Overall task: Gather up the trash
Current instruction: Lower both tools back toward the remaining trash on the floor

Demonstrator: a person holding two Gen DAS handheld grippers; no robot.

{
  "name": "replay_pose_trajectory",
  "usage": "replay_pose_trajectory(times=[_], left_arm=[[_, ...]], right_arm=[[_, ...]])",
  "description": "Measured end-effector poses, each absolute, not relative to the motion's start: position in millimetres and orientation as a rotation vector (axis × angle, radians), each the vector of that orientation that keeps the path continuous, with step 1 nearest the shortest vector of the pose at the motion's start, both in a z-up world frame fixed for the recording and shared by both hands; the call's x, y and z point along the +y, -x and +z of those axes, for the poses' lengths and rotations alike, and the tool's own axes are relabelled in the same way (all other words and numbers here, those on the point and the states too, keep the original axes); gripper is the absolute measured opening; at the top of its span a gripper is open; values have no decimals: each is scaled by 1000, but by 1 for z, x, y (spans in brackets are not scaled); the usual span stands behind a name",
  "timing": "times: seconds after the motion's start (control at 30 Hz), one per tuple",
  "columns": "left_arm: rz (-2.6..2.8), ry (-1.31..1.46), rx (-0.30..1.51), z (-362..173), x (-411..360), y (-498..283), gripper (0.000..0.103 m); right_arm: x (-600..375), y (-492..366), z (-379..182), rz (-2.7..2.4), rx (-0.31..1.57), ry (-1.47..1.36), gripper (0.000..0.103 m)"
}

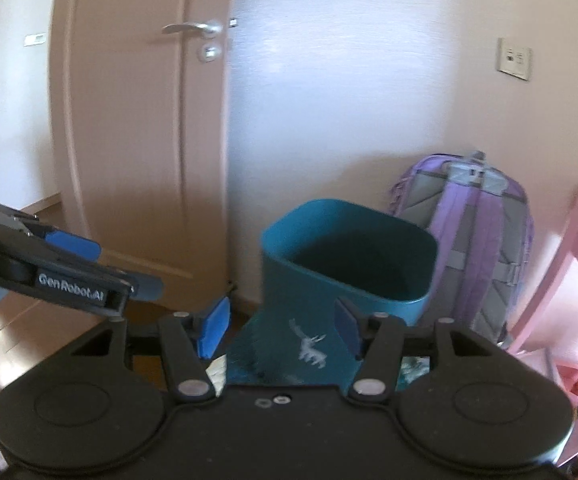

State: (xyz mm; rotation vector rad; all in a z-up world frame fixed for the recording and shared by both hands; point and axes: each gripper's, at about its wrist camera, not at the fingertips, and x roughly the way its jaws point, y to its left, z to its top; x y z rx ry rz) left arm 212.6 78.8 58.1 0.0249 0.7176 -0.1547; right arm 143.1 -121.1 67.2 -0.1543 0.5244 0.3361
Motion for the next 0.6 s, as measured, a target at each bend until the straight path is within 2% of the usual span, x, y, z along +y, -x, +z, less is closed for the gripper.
replay_pose_trajectory(times=[0.13, 0.2, 0.27, 0.6], left_arm=[[-133, 14, 723, 42, 109, -197, 83], [-119, 28, 727, 30, 123, -192, 87], [-92, 25, 735, 13, 138, -188, 103], [33, 33, 846, -119, 208, -197, 103]], right_arm=[[-104, -139, 49, 388, 554, 183, 57], [-96, -140, 34, 411, 576, 200, 57], [-87, -145, 17, 425, 599, 222, 57], [-45, -176, -110, 538, 718, 318, 58]])
